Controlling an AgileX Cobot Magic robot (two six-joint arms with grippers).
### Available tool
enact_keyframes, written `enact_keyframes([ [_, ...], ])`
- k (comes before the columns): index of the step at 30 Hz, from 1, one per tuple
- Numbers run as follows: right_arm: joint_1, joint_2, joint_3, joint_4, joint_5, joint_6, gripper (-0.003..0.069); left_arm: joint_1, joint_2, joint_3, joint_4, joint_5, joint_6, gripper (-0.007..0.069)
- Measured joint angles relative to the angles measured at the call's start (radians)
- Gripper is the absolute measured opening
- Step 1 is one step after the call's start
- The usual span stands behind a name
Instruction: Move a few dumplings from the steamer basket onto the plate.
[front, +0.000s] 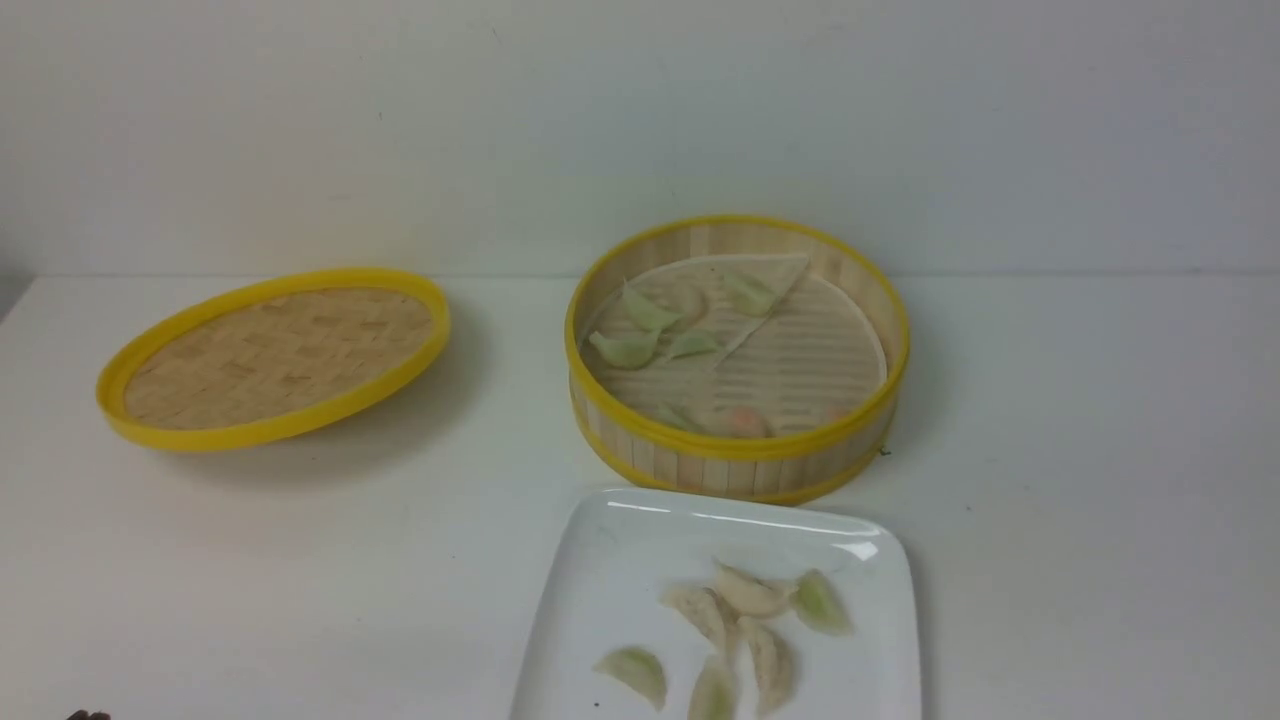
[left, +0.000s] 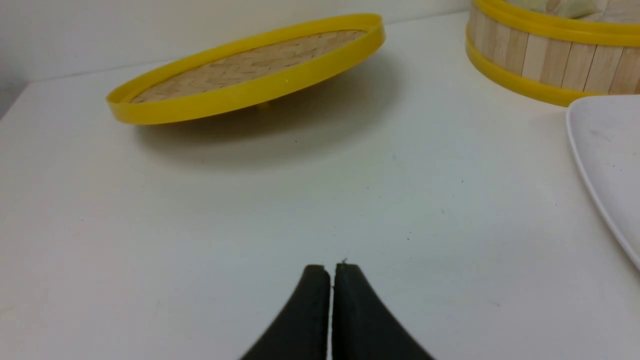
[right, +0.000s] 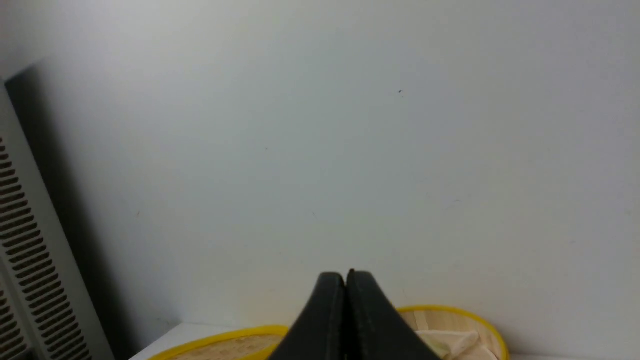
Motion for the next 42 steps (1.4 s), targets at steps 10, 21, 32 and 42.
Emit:
enact_keyframes([
  [10, 0.000, 0.000, 0.028, 0.474, -0.142, -0.598, -0.0012, 0.000, 0.000, 0.000, 0.000, 0.000, 0.000, -0.0006],
  [21, -0.085, 0.000, 0.064, 0.734, -0.144, -0.904, -0.0012, 0.000, 0.000, 0.000, 0.000, 0.000, 0.000, -0.0006],
  [32, -0.569, 0.000, 0.370, 0.730, -0.141, -0.818, -0.0012, 0.000, 0.000, 0.000, 0.000, 0.000, 0.000, -0.0006],
  [42, -0.666, 0.001, 0.508, 0.628, -0.121, -0.721, -0.0012, 0.000, 0.000, 0.000, 0.000, 0.000, 0.000, -0.0006],
])
